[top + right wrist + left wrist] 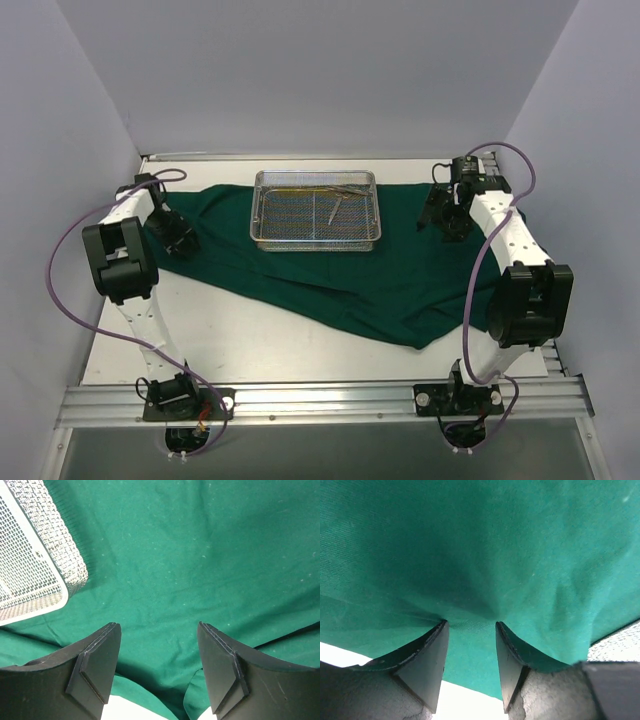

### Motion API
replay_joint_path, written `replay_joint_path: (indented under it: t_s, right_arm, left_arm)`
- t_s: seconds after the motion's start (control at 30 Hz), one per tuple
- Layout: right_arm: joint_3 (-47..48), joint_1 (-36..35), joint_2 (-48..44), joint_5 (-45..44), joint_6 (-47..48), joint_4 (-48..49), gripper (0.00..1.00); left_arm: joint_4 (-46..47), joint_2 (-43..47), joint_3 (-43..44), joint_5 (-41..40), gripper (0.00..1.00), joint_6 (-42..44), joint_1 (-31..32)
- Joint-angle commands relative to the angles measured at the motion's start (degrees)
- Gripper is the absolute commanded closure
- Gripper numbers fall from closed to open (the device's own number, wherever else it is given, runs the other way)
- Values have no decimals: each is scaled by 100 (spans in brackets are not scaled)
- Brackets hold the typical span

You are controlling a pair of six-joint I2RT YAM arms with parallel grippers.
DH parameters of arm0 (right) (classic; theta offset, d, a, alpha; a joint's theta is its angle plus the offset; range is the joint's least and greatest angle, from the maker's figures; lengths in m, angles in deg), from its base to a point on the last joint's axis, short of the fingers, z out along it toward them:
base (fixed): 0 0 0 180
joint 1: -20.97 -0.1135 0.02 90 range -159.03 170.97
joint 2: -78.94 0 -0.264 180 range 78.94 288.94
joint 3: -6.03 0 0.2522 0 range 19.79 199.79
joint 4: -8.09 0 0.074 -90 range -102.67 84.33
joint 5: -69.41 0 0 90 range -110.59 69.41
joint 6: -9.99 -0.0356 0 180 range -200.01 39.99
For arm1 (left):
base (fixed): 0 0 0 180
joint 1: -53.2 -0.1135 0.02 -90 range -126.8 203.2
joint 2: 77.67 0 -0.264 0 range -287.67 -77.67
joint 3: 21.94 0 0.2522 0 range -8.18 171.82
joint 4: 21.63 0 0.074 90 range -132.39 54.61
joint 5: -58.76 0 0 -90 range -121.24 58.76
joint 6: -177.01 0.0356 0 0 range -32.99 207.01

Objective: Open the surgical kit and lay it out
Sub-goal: Smooth out the surgical kit at the center of the board.

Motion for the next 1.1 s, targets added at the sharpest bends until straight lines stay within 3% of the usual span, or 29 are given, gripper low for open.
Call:
replay_joint_path:
  t_s: [0.0,0.43,0.77,0.93,1.07]
  right_arm:
    - [22,77,-24,69,99,-74,37]
    - [39,77,38,104,99,-39,37]
    - [-31,77,-14,43,107,-3,38]
    - [-163,69,-59,60,99,40,38]
    - [-216,77,-85,78,72,84,38]
  left_arm:
    - [-44,-71,295,-205,48,-98,-50]
    - [-388,-88,418,-266,47,-19,-138]
    - [-493,-580,875,-530,49,-89,-120]
    - [-457,-774,1094,-574,57,-72,-111]
    - [-352,-598,1060,-574,71,-54,-120]
